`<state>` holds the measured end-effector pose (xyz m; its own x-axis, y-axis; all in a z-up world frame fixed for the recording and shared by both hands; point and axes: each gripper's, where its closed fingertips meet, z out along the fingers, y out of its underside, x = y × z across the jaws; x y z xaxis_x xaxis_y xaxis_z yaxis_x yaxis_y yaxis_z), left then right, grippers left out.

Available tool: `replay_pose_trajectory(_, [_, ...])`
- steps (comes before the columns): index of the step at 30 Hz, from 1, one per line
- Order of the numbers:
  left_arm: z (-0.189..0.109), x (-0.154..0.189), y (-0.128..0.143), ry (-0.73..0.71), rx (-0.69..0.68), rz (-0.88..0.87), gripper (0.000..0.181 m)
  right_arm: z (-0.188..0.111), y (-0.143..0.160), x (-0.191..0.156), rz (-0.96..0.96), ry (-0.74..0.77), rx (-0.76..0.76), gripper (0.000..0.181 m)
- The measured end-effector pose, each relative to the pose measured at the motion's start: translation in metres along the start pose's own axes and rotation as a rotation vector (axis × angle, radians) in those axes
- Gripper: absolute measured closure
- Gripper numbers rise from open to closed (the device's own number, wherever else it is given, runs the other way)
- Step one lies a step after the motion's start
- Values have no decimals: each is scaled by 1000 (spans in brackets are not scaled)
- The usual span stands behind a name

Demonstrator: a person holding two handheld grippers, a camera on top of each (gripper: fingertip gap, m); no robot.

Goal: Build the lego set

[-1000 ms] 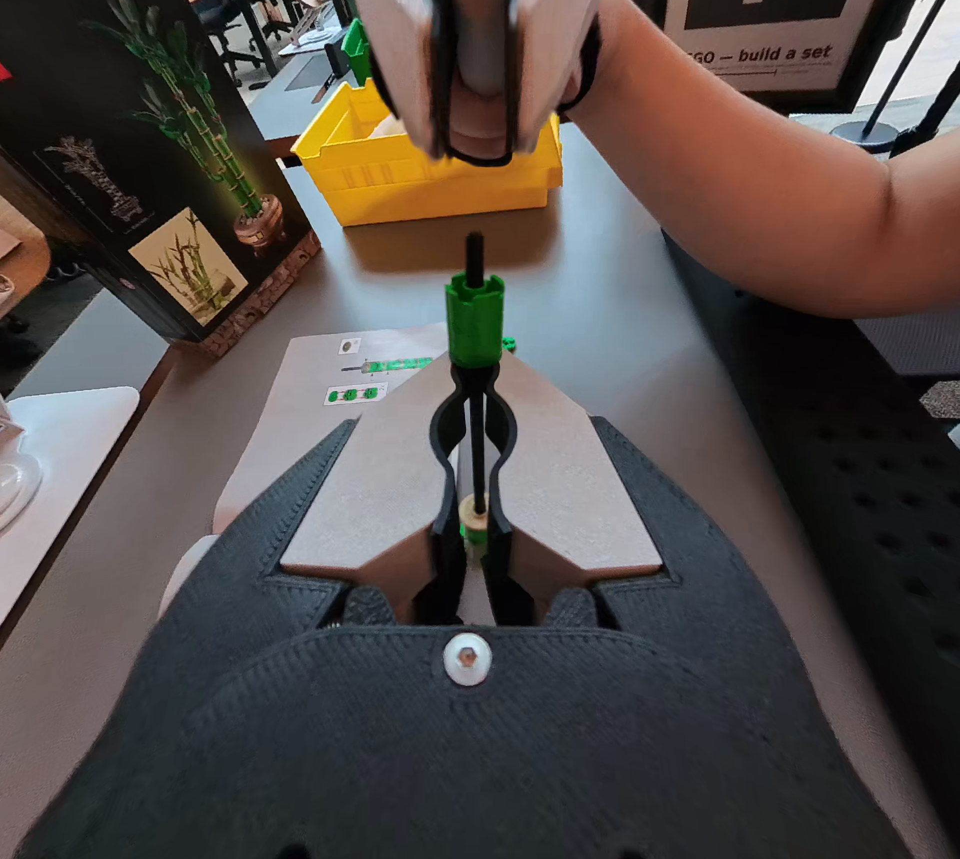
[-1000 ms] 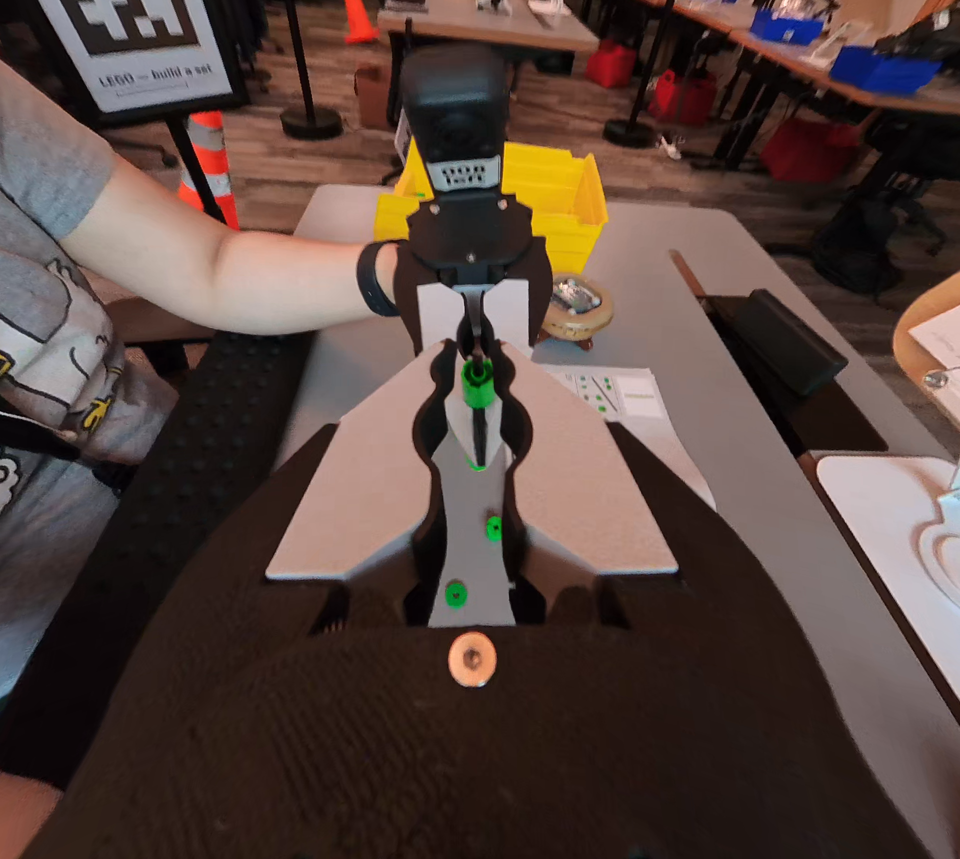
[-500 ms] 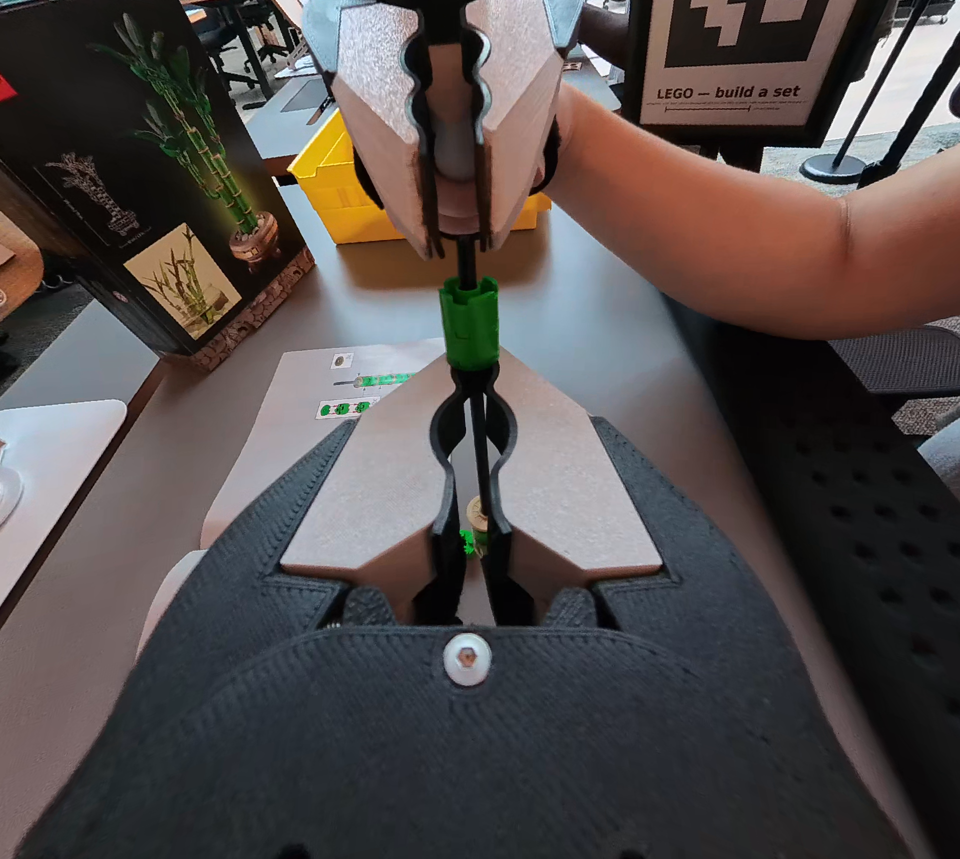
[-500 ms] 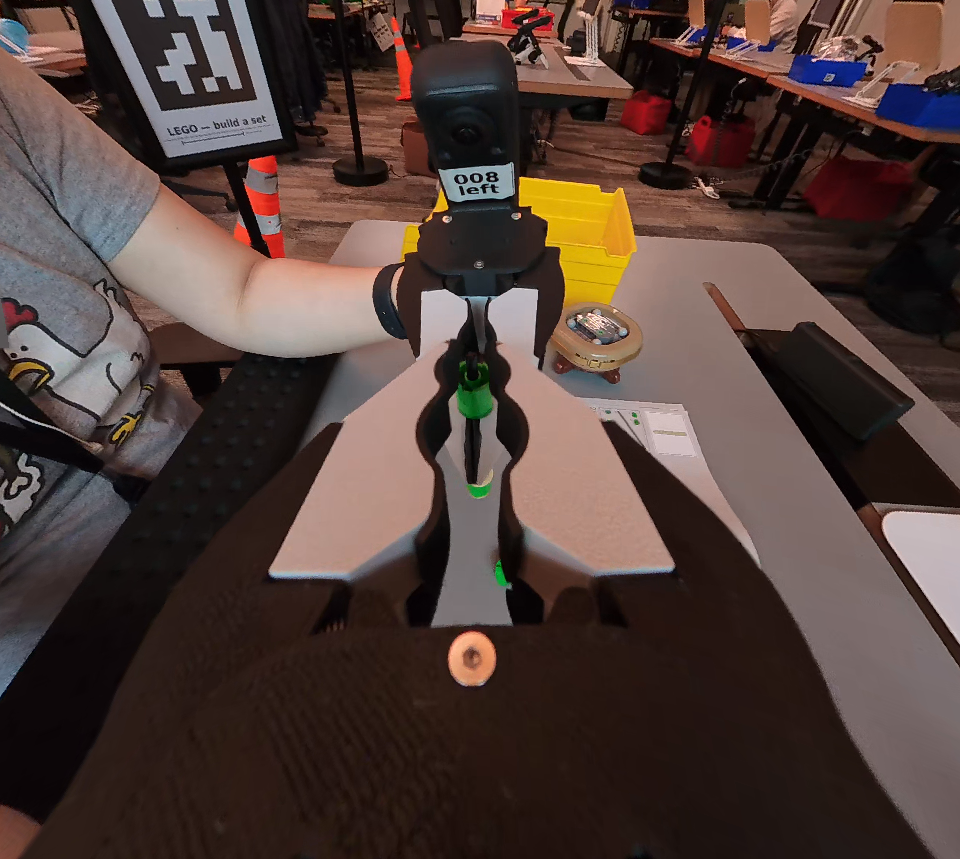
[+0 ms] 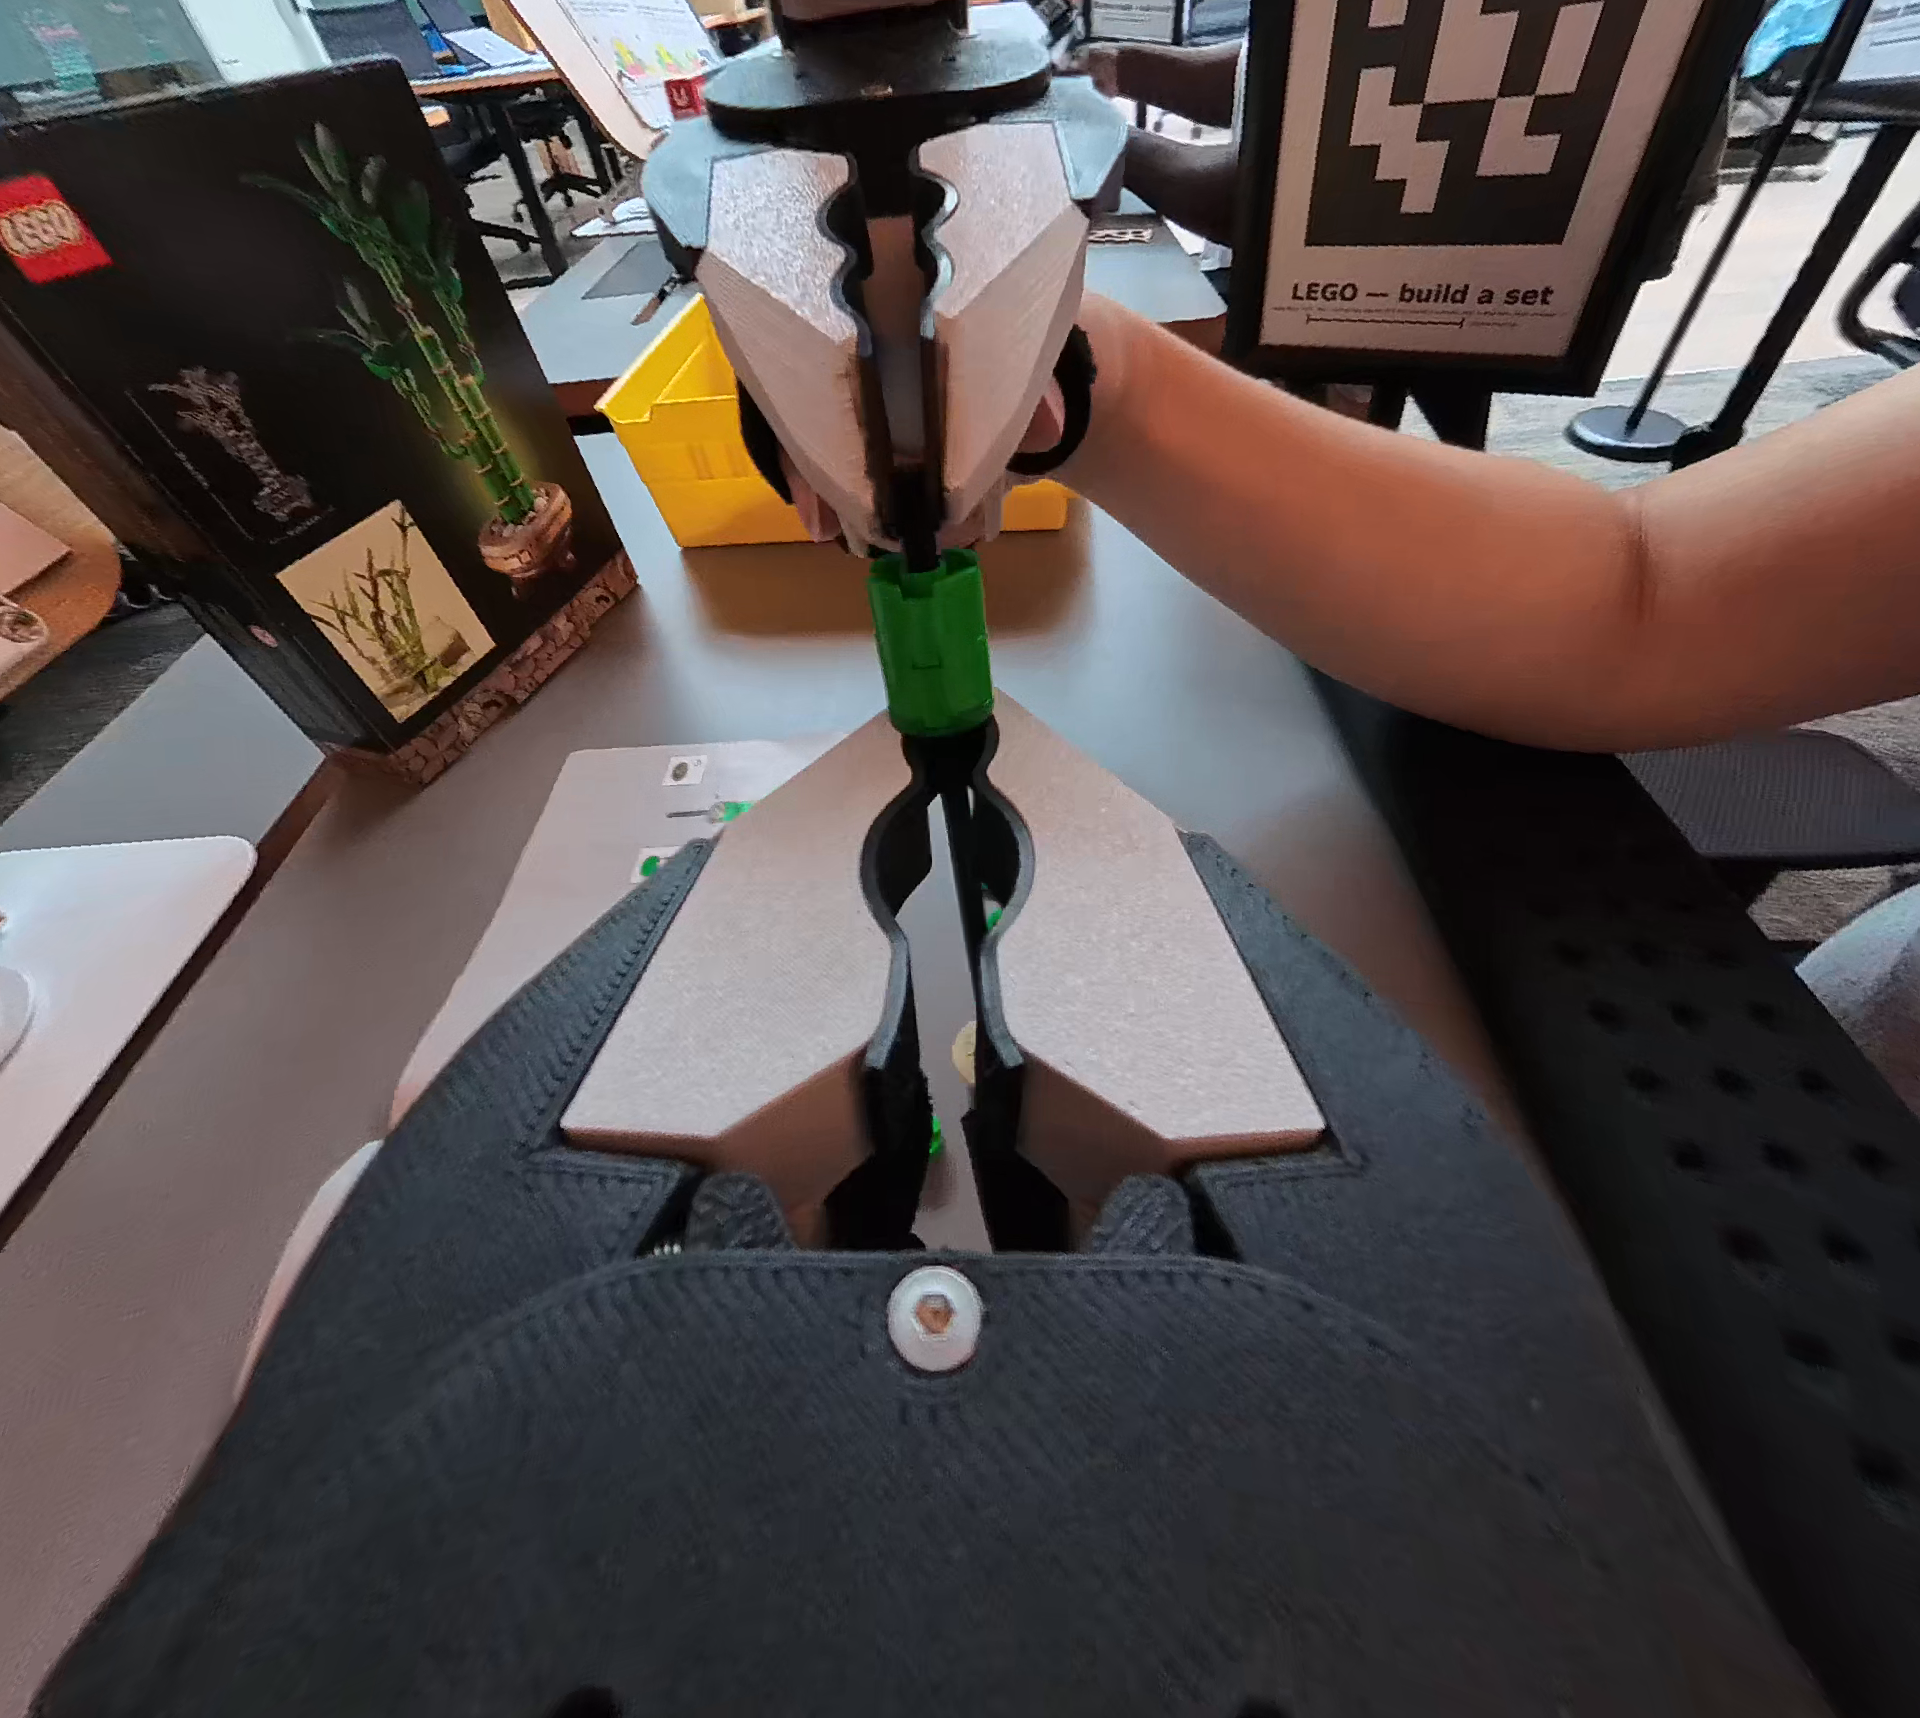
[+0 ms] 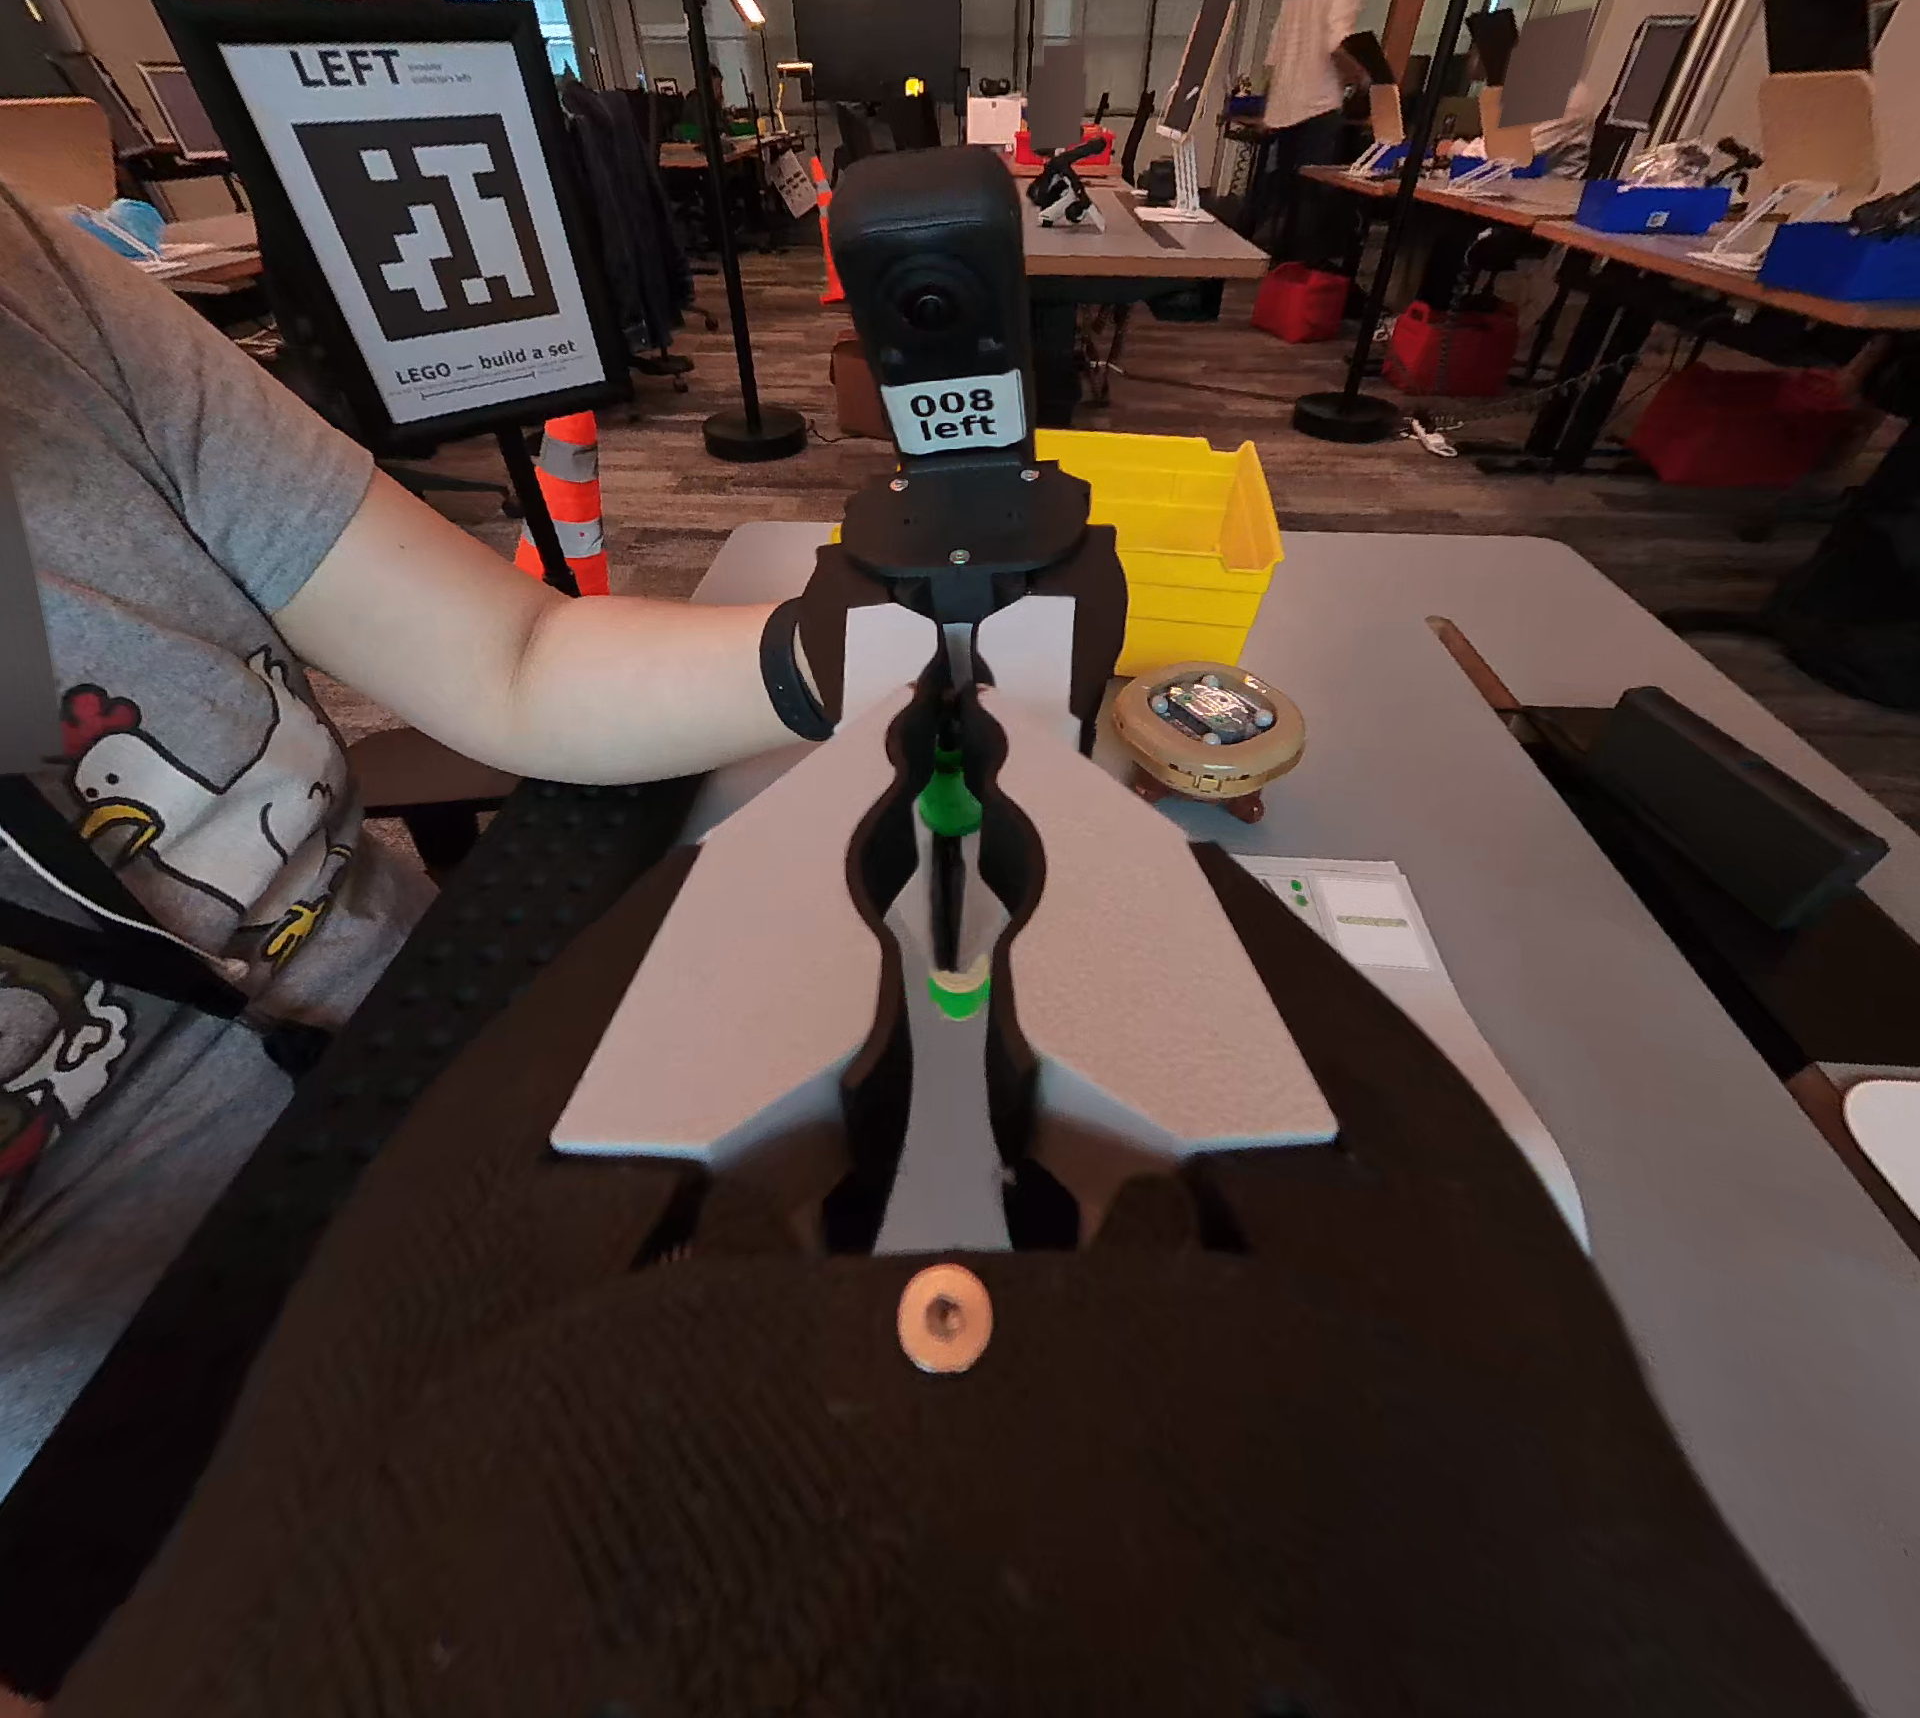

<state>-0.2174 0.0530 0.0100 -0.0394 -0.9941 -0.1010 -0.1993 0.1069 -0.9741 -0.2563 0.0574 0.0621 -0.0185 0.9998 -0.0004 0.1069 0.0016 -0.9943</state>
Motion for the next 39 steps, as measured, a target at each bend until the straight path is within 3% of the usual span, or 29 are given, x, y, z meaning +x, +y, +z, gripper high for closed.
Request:
replay_pose_trajectory(8, [-1, 7, -10, 31, 38, -4, 181, -1, -8, -5, -11, 1, 8, 178])
replay_pose_trajectory(12, [-8, 12, -24, 75, 143, -45, 181, -3, -21, 1, 76, 27, 60, 179])
replay_pose_trajectory(16, [-22, 12, -38, 165, 220, -204, 148, -5, -29, 5, 207, 33, 84, 179])
replay_pose_trajectory(19, [-38, 1, -55, 164, 347, -294, 143, -4, -33, 8, 273, 39, 96, 179])
replay_pose_trajectory(23, [-54, -12, -69, 202, 479, -458, 149, 5, -31, 6, 271, 33, 79, 179])
replay_pose_trajectory(25, [-57, -14, -71, 204, 501, -453, 157, 10, -30, 7, 268, 37, 72, 179])
replay_pose_trajectory(30, [-52, -12, -64, 174, 442, -401, 162, 19, -28, 9, 272, 32, 83, 179])
replay_pose_trajectory(39, [-56, -18, -60, 205, 441, -475, 167, 25, -29, 20, 308, 69, 135, 180])
